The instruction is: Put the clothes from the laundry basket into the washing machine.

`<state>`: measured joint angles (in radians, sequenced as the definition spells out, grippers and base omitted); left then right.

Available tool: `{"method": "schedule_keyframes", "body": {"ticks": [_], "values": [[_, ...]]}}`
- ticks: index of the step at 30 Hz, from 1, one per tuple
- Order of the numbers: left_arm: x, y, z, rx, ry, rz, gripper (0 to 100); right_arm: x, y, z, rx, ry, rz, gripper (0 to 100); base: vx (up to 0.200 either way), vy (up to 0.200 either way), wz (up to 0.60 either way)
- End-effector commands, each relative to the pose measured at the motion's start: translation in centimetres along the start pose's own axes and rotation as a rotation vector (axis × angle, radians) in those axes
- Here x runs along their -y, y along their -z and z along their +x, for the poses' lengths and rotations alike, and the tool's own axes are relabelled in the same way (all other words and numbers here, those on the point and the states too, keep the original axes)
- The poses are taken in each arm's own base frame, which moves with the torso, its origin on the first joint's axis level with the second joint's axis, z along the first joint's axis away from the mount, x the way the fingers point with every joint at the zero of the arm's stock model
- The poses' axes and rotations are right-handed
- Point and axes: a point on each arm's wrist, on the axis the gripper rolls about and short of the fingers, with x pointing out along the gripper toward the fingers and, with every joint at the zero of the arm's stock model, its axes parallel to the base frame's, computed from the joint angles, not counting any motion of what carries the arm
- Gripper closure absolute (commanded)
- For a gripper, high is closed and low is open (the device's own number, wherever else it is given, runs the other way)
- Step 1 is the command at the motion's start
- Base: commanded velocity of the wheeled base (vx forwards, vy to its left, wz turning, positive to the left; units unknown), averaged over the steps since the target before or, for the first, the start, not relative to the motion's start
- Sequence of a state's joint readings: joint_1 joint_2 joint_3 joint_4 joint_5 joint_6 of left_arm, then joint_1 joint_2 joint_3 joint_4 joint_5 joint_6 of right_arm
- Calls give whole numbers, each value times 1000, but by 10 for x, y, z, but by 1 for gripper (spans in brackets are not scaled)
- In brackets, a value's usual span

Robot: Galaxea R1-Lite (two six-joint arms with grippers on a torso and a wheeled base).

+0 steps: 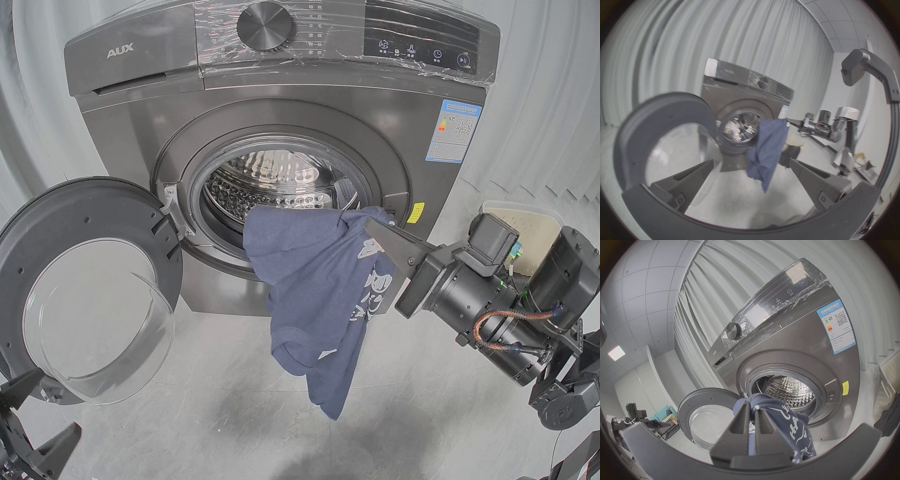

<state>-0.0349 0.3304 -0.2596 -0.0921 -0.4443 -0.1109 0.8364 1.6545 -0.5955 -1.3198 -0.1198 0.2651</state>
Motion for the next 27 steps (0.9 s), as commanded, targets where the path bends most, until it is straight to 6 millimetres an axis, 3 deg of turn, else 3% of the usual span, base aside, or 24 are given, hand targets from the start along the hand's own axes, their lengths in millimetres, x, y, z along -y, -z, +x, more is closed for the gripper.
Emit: {"method": "schedule_keyframes", "body": {"ticks": [1,2,5,10,16,27], "values": [[-14,2,42,-213,197,-107,0,0,6,13,17,18,21,100,0,0,0],[-14,2,42,-213,197,-107,0,0,6,13,17,18,21,100,0,0,0],[-14,4,72,-304,338,-135,0,1,3,19,39,19,35,100,0,0,0],[-16,6,88,-334,357,-144,0,0,1,22,54,21,49,100,0,0,0],[-18,11,130,-425,398,-173,0,1,2,21,48,27,49,100,0,0,0],[1,31,186,-469,484,-185,0,0,0,20,67,7,50,100,0,0,0]]}}
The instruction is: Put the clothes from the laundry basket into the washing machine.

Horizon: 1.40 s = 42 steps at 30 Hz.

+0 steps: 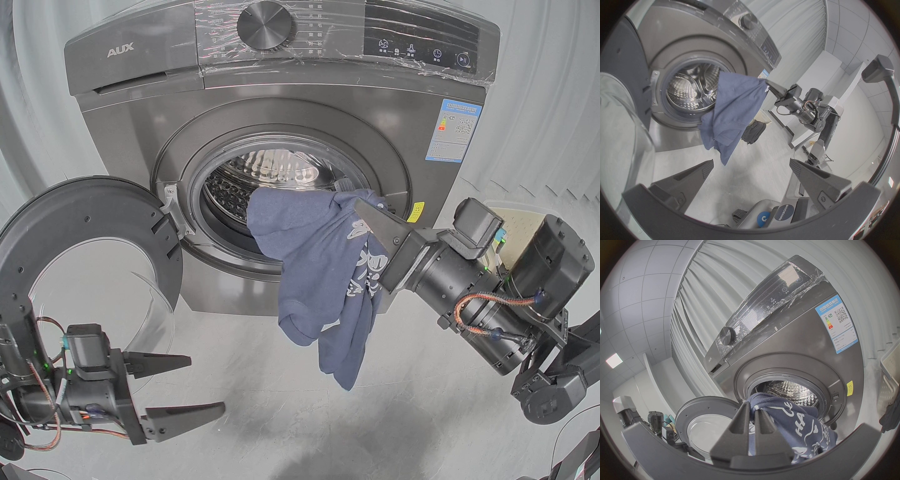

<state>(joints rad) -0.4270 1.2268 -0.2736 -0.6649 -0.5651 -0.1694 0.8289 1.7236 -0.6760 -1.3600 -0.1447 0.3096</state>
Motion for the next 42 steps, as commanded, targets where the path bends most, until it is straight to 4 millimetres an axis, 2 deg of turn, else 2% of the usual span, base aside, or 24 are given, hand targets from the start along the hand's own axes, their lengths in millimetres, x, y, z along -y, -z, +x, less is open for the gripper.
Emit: {"method": "schedule_keyframes", "body": {"ticks": [1,8,16,19,33,36,42], "values": [[-13,9,41,-98,16,-48,0,-1,0,0,10,-11,2,100,0,0,0],[-29,2,68,-66,9,-40,0,-4,0,-2,7,-18,4,100,0,0,0],[-40,-5,86,-61,-2,-74,0,-7,-1,-4,8,-27,8,100,0,0,0],[-46,-7,96,-51,-55,-75,0,-9,-1,-4,7,-36,11,100,0,0,0],[-64,4,122,-26,-116,-71,0,-12,1,-4,2,-45,14,100,0,0,0],[-72,8,134,-41,-117,-81,0,-14,2,-4,-3,-53,17,100,0,0,0],[-78,0,146,-14,-108,-74,0,-14,2,-4,-2,-51,17,100,0,0,0]]}}
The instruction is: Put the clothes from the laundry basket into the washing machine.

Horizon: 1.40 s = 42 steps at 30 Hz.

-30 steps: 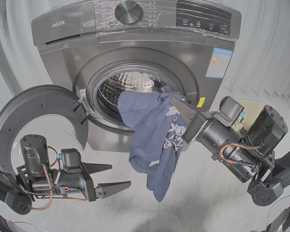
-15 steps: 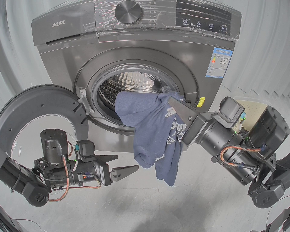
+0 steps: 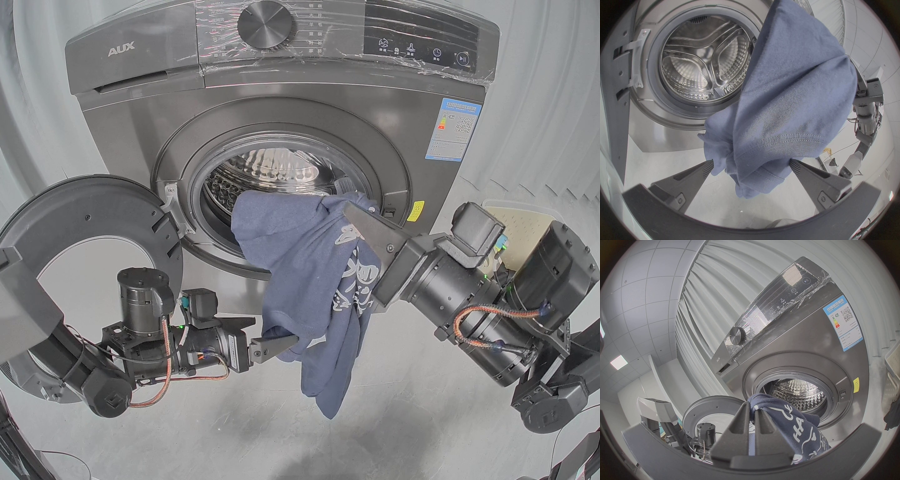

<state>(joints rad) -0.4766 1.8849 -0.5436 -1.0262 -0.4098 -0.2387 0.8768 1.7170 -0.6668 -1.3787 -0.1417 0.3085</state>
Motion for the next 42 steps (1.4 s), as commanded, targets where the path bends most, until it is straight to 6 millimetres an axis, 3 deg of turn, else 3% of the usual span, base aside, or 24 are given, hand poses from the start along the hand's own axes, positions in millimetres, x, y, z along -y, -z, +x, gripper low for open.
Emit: {"method": "schedule_keyframes", "body": {"ticks": [1,32,33,42], "values": [[-3,0,11,-5,8,-12,0,-1,0,0,-1,-1,0,100,0,0,0],[13,1,30,120,112,-54,0,0,4,-5,-11,-2,1,100,0,0,0],[14,1,31,124,117,-59,100,0,4,-5,-11,-2,1,100,0,0,0],[29,2,20,133,155,-64,100,0,5,-5,-13,0,0,100,0,0,0]]}}
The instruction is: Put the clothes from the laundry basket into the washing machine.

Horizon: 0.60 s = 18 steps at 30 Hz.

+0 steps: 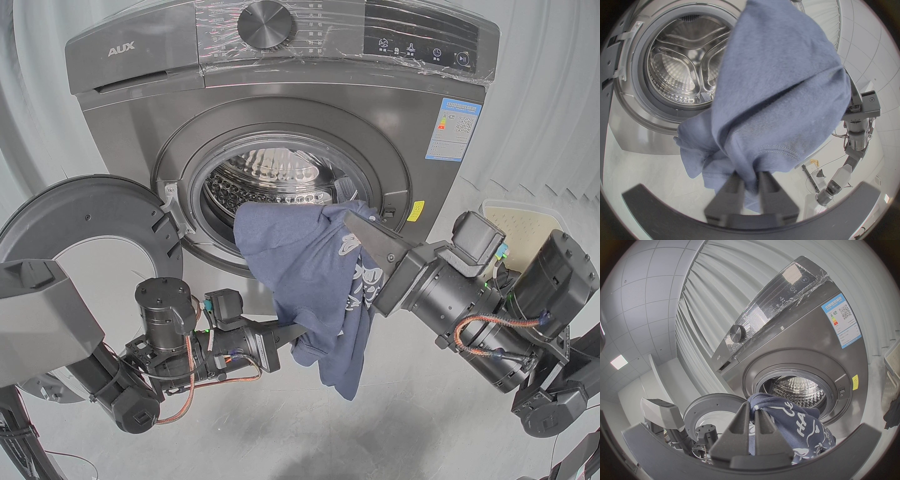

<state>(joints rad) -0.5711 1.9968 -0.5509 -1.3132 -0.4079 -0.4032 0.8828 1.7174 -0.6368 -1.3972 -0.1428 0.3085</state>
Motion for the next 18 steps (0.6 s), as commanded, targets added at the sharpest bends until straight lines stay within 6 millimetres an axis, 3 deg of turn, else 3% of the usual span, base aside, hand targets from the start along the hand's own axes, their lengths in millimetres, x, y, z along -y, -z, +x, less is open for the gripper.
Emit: {"method": "schedule_keyframes", "body": {"ticks": [1,8,15,16,18], "values": [[13,-4,-10,14,25,10,100,0,1,0,-2,1,0,100,0,0,0],[34,-9,-37,30,56,24,100,0,0,0,-1,3,1,100,0,0,0],[34,6,-40,-26,42,17,100,0,0,0,1,4,1,100,0,0,0],[32,8,-39,-34,35,11,0,0,0,0,1,4,1,100,0,0,0],[28,12,-35,-49,27,4,0,0,0,0,0,2,1,100,0,0,0]]}}
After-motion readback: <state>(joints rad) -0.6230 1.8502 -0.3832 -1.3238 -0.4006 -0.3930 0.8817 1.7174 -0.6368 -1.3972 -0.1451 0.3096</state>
